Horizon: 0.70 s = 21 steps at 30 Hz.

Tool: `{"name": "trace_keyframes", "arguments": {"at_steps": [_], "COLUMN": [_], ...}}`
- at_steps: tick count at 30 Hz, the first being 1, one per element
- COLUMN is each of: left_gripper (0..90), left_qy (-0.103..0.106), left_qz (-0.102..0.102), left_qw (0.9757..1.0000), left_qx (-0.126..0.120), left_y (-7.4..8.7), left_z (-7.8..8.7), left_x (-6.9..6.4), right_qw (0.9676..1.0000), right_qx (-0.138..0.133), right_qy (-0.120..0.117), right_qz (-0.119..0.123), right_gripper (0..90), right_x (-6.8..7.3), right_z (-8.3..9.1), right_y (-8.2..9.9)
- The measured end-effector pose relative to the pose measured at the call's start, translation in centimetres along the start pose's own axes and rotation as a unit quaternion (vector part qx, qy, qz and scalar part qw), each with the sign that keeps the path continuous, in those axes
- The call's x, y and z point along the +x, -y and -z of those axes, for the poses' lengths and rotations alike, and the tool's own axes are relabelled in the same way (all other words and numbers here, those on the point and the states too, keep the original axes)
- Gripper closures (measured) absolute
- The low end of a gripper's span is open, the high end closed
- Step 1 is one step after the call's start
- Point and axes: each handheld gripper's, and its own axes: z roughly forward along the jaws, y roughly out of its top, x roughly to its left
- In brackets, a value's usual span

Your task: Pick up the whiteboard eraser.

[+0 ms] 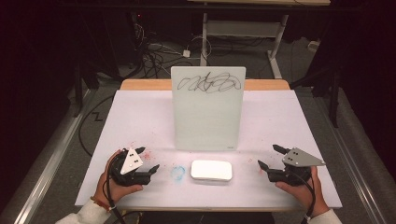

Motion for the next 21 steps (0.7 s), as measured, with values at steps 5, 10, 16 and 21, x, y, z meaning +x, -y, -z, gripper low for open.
{"name": "trace_keyframes", "arguments": {"at_steps": [5, 10, 16, 21], "left_gripper": [21.1, 21.1, 21.1, 21.0], "left_qy": [0.001, 0.002, 0.002, 0.001], "left_qz": [-0.002, -0.006, -0.006, -0.002], "left_qw": [1.0, 1.0, 1.0, 1.0], "left_qx": [0.0, 0.001, 0.005, 0.005], "left_y": [0.1, 0.1, 0.3, 0.5], "left_z": [0.2, 0.1, 0.3, 0.5], "left_x": [-0.1, -0.2, -0.4, -0.4], "right_qw": [1.0, 0.9999, 0.9987, 0.9974], "right_qx": [0.001, 0.01, 0.03, 0.033], "right_qy": [-0.001, -0.011, -0.041, -0.062], "right_qz": [0.003, 0.007, 0.007, 0.017], "right_gripper": [24.7, 24.4, 23.7, 23.6], "right_x": [0.1, 0.0, -0.2, 0.0], "right_z": [0.0, -0.3, -0.9, -1.5], "right_y": [0.0, -0.2, -0.4, -1.1]}}
